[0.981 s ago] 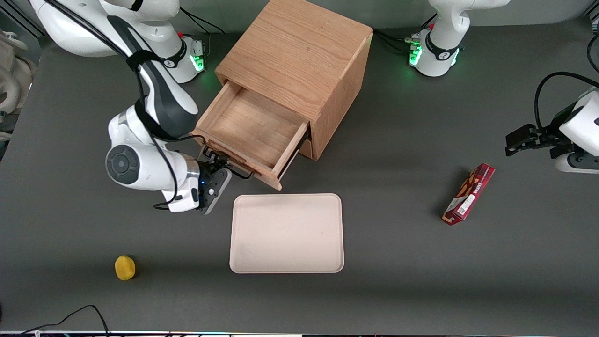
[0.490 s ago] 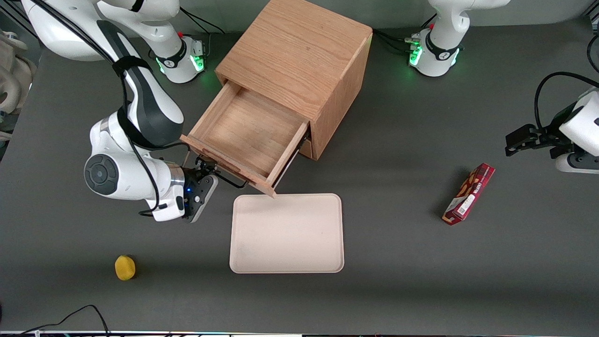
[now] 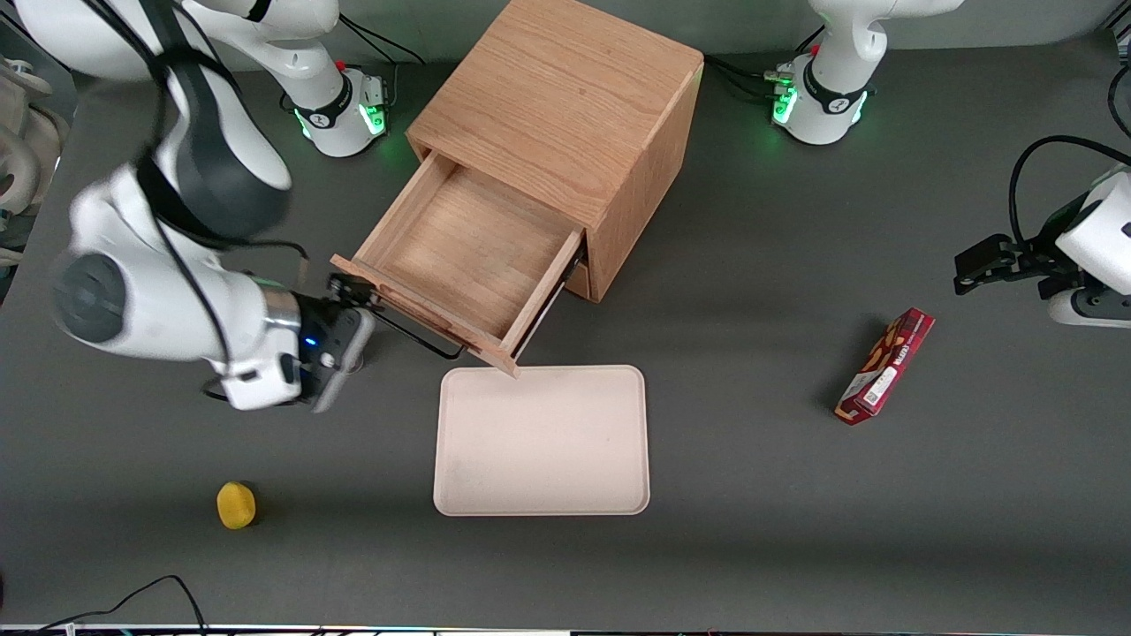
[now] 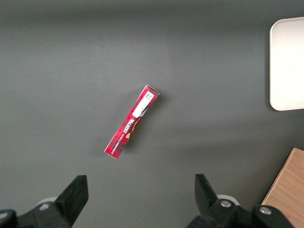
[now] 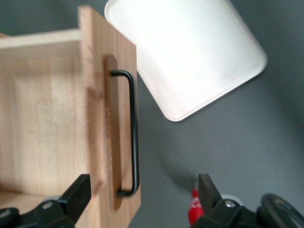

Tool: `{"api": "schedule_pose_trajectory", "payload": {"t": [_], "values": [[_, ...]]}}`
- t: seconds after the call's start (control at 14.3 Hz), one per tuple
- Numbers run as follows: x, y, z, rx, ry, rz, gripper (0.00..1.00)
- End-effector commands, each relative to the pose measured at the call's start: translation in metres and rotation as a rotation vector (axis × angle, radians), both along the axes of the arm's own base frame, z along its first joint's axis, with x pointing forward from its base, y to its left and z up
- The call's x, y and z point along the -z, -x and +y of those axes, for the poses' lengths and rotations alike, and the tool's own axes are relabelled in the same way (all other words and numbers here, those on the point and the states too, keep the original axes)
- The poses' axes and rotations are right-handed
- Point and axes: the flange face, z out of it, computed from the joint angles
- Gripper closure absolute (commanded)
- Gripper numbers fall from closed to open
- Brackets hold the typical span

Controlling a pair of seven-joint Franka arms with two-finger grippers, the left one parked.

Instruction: Open upper drawer

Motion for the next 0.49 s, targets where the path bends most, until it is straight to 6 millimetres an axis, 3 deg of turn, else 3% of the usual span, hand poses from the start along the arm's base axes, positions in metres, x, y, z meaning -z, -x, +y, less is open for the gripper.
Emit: {"api": "schedule_pose_trajectory", "payload": {"t": [0.0,0.21,0.35,0.42], "values": [[-0.097,0.041,-0.002,0.075,0.082,-0.131,0.00],[-0.163,0.082,-0.016,0.301,0.116,-0.161,0.00],[-0.203,0.103,-0.055,0.519,0.140,-0.211,0.00],[-0.209,0.108,-0.068,0.626,0.152,-0.203,0.00]]}}
